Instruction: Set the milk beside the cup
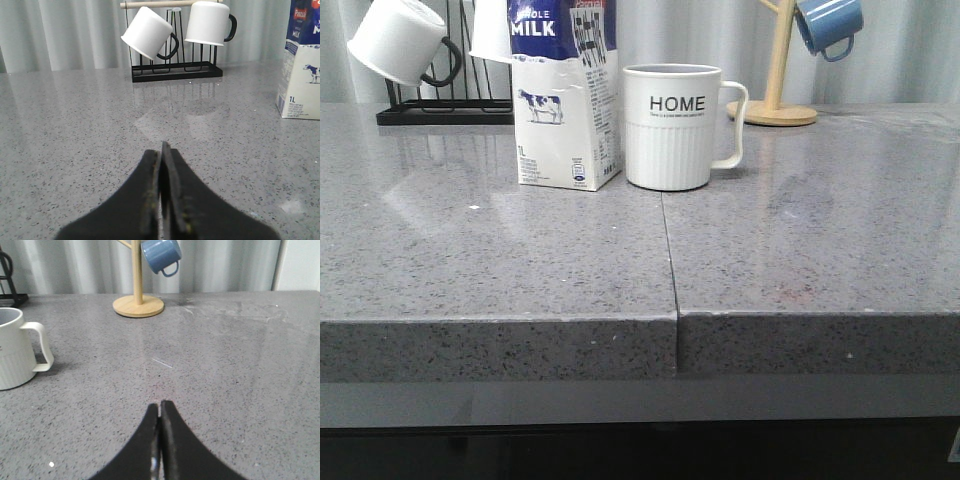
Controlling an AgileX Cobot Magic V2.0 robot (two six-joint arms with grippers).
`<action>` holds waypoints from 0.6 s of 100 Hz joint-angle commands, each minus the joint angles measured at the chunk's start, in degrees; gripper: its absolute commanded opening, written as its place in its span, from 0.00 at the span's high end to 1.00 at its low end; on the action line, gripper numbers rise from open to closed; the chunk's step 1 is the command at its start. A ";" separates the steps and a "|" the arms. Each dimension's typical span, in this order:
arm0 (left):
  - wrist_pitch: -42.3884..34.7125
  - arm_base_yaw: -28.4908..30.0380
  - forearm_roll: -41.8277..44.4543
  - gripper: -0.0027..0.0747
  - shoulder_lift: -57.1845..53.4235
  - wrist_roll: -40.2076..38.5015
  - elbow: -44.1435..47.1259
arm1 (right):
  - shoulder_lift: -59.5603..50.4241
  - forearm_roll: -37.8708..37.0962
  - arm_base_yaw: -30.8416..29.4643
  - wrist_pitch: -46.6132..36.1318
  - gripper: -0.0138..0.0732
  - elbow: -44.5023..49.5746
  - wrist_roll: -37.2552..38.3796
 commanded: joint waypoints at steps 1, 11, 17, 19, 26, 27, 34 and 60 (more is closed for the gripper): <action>-4.32 0.10 -0.25 0.99 -1.87 -0.45 2.98 | -3.83 0.60 0.34 -4.87 0.98 1.34 -1.35; -4.32 0.10 -0.25 0.99 -1.87 -0.45 2.98 | -10.14 0.60 0.95 -4.82 0.98 4.58 -1.35; -4.32 0.10 -0.25 0.99 -1.87 -0.45 2.98 | -13.63 0.60 1.38 -4.82 0.98 6.35 -1.35; -4.32 0.10 -0.25 0.99 -1.87 -0.45 2.98 | -14.91 0.60 1.44 -4.76 0.98 6.91 -1.35; -4.32 0.10 -0.25 0.99 -1.87 -0.45 2.98 | -18.84 0.60 1.51 -4.70 0.98 8.53 -1.35; -4.32 0.10 -0.25 0.99 -1.87 -0.45 2.98 | -19.35 0.60 1.51 -4.70 0.98 8.69 -1.35; -4.32 0.10 -0.25 0.99 -1.87 -0.45 2.98 | -18.65 0.14 1.54 -5.49 0.98 9.86 -1.35; -4.32 0.10 -0.25 0.99 -1.87 -0.45 2.98 | -18.67 0.14 1.54 -6.25 0.98 12.67 -1.09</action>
